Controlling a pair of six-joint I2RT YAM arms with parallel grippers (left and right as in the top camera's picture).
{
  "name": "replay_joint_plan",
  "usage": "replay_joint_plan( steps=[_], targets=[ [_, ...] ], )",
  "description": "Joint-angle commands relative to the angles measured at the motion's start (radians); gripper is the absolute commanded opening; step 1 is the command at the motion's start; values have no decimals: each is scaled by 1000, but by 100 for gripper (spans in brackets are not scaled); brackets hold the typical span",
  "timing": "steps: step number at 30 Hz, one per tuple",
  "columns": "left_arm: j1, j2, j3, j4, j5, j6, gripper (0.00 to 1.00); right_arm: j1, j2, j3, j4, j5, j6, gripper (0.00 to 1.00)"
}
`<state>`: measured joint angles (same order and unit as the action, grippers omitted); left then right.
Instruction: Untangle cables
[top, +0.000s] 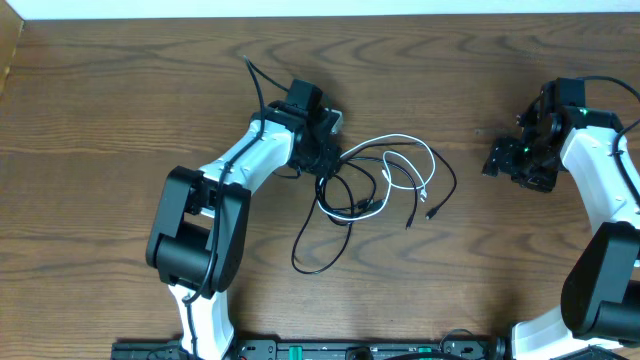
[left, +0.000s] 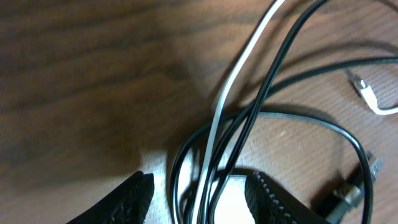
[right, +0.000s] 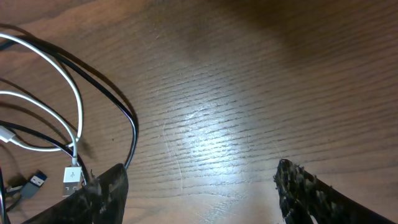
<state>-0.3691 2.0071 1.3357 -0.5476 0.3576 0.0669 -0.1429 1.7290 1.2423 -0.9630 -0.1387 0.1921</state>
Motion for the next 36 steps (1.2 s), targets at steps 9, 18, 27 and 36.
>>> replay_joint_plan(
  steps=[9,18,27,36],
  targets=[
    [-38,66,9,-4,-159,37,50,-6,11,-9,3,-3,-14,73],
    [-160,113,9,-3,-223,26,31,-6,11,-11,2,-3,-14,73],
    [-162,15,132,-109,-171,-68,7,-6,11,-12,6,-216,-131,72],
    [-152,-374,222,-192,70,-101,7,87,-126,-10,144,-645,-254,74]
  ],
)
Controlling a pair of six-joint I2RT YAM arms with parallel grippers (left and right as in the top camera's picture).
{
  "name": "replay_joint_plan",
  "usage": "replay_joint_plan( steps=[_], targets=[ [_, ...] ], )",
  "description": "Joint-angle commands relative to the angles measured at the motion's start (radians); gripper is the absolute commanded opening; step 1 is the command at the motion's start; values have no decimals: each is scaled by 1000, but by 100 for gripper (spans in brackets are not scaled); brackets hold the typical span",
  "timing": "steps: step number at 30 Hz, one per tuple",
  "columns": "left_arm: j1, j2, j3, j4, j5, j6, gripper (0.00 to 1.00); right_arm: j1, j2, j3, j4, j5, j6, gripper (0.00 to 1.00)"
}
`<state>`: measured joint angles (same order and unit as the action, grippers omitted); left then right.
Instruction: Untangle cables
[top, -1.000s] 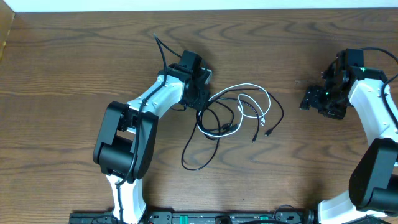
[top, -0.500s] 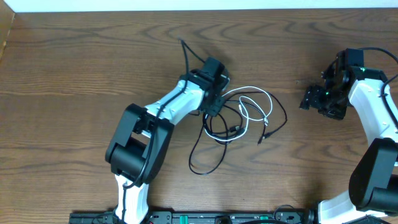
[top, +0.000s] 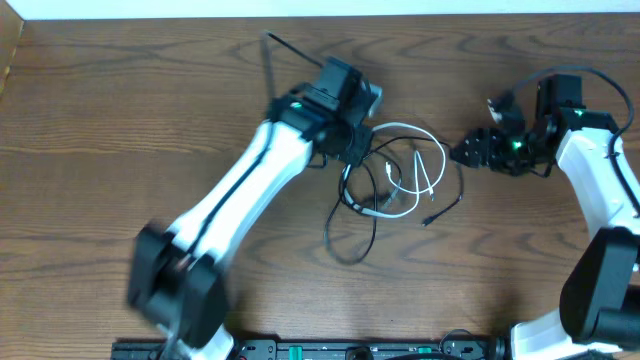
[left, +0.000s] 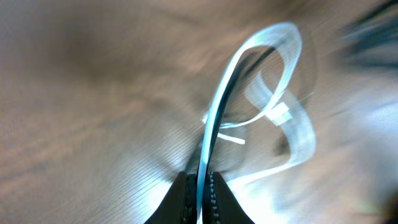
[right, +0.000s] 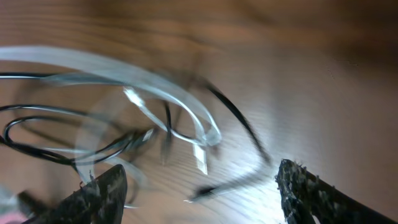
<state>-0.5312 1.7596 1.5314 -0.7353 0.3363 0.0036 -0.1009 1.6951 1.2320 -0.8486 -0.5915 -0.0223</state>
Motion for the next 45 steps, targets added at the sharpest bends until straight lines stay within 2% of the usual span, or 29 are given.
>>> replay_joint_plan(
  steps=[1,6,9,13,18,21,27,29,30,36,39,41,43,45],
  targets=[
    [17,-170,26,-5,94,-63,7,69,-126,0,63,-235,-18,74],
    [76,-248,26,17,237,-97,7,162,-217,0,165,-256,126,72],
    [127,-251,26,84,323,-182,8,214,-209,0,176,-245,187,70],
    [198,-251,26,267,511,-350,8,308,-165,0,178,-200,187,70],
    [226,-251,26,352,547,-449,7,387,-107,0,203,-123,166,70],
    [229,-251,26,353,546,-451,7,421,-66,0,207,-53,123,65],
    [272,-251,26,351,546,-451,7,458,41,0,239,-73,50,46],
    [315,-250,26,345,541,-447,8,480,82,0,239,-56,53,13],
    [337,-250,26,331,524,-431,6,481,87,0,235,-40,71,1],
    [475,-250,26,137,313,-306,8,428,-1,0,232,-26,111,1],
    [555,-250,26,53,272,-249,7,370,-83,0,227,-7,226,1],
    [602,-250,26,-6,272,-240,7,332,-139,0,204,85,393,1],
    [615,-250,21,-79,272,-218,7,314,-196,0,220,153,467,1],
    [610,-250,13,-123,272,-190,7,315,-229,0,249,163,475,1]
  ],
)
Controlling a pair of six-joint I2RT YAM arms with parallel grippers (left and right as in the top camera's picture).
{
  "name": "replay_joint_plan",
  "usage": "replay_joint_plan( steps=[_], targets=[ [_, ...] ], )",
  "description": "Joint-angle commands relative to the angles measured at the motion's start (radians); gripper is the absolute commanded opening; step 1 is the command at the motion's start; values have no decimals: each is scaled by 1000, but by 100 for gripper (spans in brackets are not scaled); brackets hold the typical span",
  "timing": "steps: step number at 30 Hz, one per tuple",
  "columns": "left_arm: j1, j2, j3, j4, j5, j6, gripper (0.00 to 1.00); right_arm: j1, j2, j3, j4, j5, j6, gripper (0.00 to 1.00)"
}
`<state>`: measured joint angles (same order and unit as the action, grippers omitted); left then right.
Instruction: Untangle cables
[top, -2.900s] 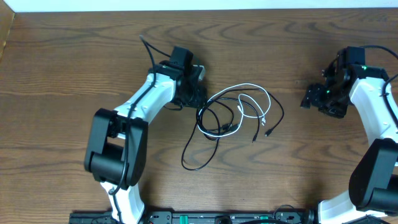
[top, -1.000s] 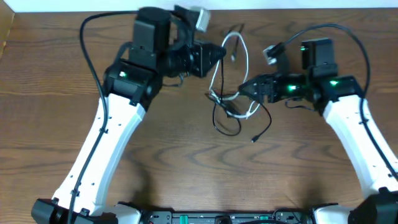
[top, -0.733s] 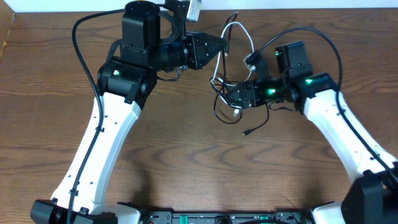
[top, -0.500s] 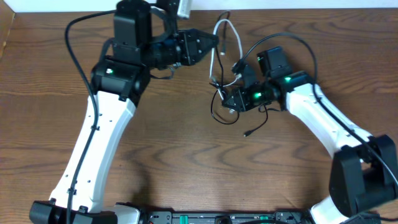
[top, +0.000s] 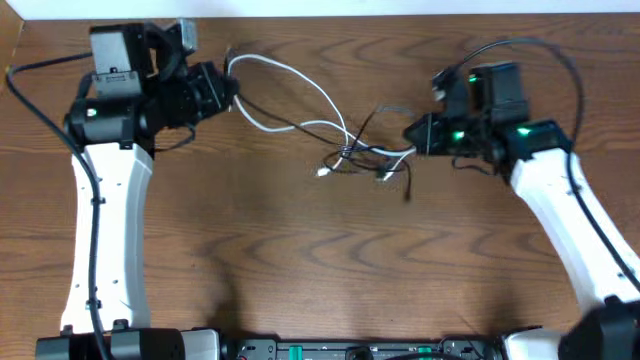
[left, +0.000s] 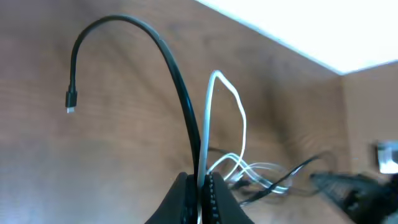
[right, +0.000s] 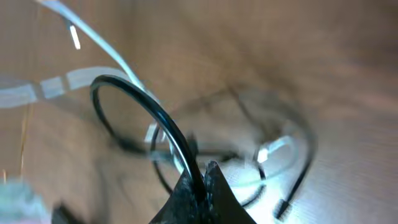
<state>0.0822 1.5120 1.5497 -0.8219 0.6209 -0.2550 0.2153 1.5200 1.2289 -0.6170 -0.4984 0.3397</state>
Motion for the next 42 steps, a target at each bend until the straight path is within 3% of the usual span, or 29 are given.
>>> replay_joint_plan(
  steps=[1,7,10,12,19,24,28,29,30,32,35,37,39,42],
  targets=[
    [-15,-3,-18,-70,-13,94,7,2,-88,3,48,70,132,1],
    [-43,-2,-76,-106,-14,156,7,-15,-231,3,215,-19,251,1],
    [-43,4,-76,-120,-39,158,7,-78,-314,3,335,-159,340,1],
    [-43,4,-76,-120,-39,158,7,-108,-352,3,328,-119,341,1],
    [-46,-3,-76,-93,-37,158,7,-153,-367,2,-98,396,232,1],
    [-49,-73,-47,54,22,146,8,-161,-304,1,-312,633,218,1],
    [-49,-159,-41,280,160,29,8,-177,-242,-6,-376,702,210,4],
    [-49,-175,-41,342,193,-9,7,-177,-225,-11,-375,700,201,8],
    [-49,-192,-41,430,234,-68,7,-176,-201,-15,-375,690,201,28],
    [-49,-211,-41,572,290,-178,8,-176,-163,-15,-370,639,156,55],
    [-50,-218,-41,772,355,-362,7,-176,-121,-15,-328,500,43,76],
    [-53,-217,-41,872,374,-465,7,-174,-115,-14,-279,346,-74,83],
    [-64,-217,-41,953,374,-529,7,-165,-120,-13,-187,35,-247,87],
    [-78,-217,-41,1011,357,-563,7,-127,-123,-13,-59,-274,-353,91]
  ],
)
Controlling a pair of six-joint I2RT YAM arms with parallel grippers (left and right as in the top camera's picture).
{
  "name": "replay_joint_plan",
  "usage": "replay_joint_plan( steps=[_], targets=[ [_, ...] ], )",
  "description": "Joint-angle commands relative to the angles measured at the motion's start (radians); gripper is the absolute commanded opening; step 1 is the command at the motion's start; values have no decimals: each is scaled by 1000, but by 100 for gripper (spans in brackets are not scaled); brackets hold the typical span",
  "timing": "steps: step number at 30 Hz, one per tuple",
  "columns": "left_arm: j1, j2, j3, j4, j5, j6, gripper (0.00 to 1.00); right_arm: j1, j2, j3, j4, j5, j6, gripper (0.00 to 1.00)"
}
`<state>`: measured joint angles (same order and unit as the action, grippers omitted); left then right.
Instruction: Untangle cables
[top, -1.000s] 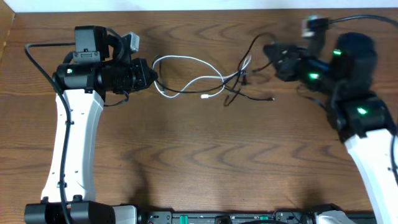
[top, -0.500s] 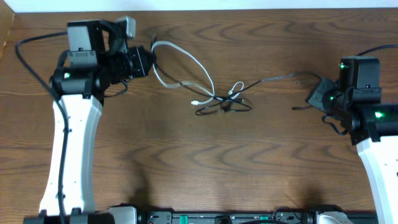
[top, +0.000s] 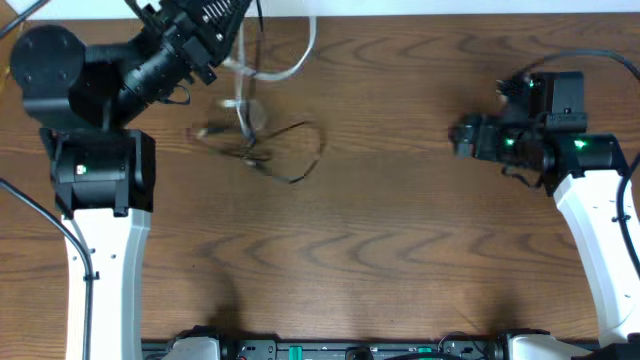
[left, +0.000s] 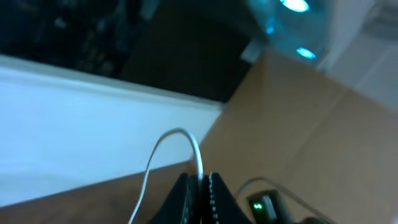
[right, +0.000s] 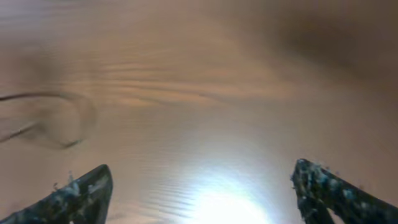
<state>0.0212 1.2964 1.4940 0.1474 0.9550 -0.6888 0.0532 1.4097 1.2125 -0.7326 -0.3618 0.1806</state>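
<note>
My left gripper (top: 232, 14) is raised high at the back left, shut on a white cable (top: 292, 62) that curves away from it. In the left wrist view the fingers (left: 200, 182) pinch that white cable (left: 179, 134) as it loops upward. A black cable (top: 290, 150) forms a blurred tangle left of centre below the white one; whether it hangs or lies on the table cannot be told. My right gripper (top: 462, 135) is at the right, open, far from the cables. Its fingers (right: 81, 193) stand wide apart over bare wood, with the black cable (right: 50, 118) faint at the left.
The brown wooden table (top: 400, 260) fills the overhead view, with a white wall strip (top: 450, 6) along its far edge. My left arm's base (top: 95, 170) stands at the left and my right arm (top: 590, 210) at the right.
My right gripper was shut on a black cable near the centre; now it is open and further right. My left gripper is higher, and the tangle now sits left of centre.
First my left gripper was open over the tangle at the centre, my right one open at the far right. Then the left was shut on cables. Then both held cables stretched between them. Now only the left holds one.
</note>
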Motion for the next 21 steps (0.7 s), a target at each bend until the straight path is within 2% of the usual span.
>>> replay_joint_plan(
  steps=[1,4,10,14,16,19,21],
  targets=[
    [-21,-2,14,42,12,-137,7,63,-13,3,128,-493,-193,89],
    [-21,4,14,42,0,-162,7,155,-13,3,257,-558,-181,88],
    [-21,10,14,42,-18,-182,7,306,4,3,355,-369,-39,83],
    [-21,10,14,42,-46,-181,7,363,89,3,423,-351,37,82],
    [-21,10,14,41,-49,-181,7,382,124,3,473,-375,52,82],
    [-21,10,14,31,-51,-181,7,394,164,3,667,-536,52,83],
    [-21,11,14,-30,-70,-182,7,370,156,3,790,-620,96,83]
  ],
)
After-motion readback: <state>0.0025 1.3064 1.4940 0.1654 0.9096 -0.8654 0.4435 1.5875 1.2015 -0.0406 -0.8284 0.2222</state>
